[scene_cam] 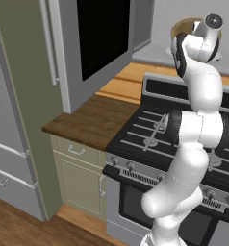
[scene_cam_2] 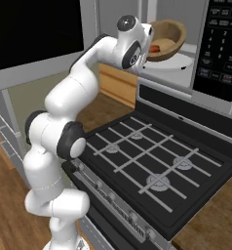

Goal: Pick the bell pepper from the sink and place it in the bowl. Then pick the bowl and place it in the microwave. Then close the microwave door and press the start button.

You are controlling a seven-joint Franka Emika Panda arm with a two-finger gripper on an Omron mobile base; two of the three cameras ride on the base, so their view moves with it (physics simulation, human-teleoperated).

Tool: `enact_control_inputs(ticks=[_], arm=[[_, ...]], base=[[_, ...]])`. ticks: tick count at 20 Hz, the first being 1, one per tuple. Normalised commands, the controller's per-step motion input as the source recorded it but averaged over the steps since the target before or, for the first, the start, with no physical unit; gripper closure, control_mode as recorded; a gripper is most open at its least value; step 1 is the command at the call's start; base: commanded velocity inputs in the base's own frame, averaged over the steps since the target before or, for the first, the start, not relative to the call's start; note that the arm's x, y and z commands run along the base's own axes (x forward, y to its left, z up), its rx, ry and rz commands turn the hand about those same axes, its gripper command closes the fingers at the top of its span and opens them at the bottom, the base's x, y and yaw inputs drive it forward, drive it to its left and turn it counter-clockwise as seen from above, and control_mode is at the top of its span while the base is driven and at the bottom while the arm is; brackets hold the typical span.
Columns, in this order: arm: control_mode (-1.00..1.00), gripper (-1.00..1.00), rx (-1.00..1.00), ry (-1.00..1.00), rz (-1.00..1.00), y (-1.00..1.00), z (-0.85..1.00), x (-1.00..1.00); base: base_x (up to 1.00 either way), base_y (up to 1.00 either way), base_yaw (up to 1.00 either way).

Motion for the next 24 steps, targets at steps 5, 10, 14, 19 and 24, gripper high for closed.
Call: enact_control_inputs(ticks=[5, 10, 14, 19, 24], arm=[[-1.00, -1.00, 0.00, 0.13, 0.01, 0.00, -0.36, 0.16], [-1.00, -1.00, 0.00, -0.03, 0.00, 0.00, -0.20, -0.01], [-1.00, -1.00, 0.00, -0.15, 0.00, 0.00, -0.02, -0.15], [-1.00, -1.00, 0.00, -0.26, 0.00, 0.06, 0.00, -0.14], [-1.00, -1.00, 0.00, -0.49, 0.03, 0.20, -0.01, -0.19]], base=[[0.00, 0.00, 0.00], [0.00, 0.00, 0.00], [0.00, 0.00, 0.00], [0.00, 0.00, 0.00], [0.00, 0.00, 0.00]])
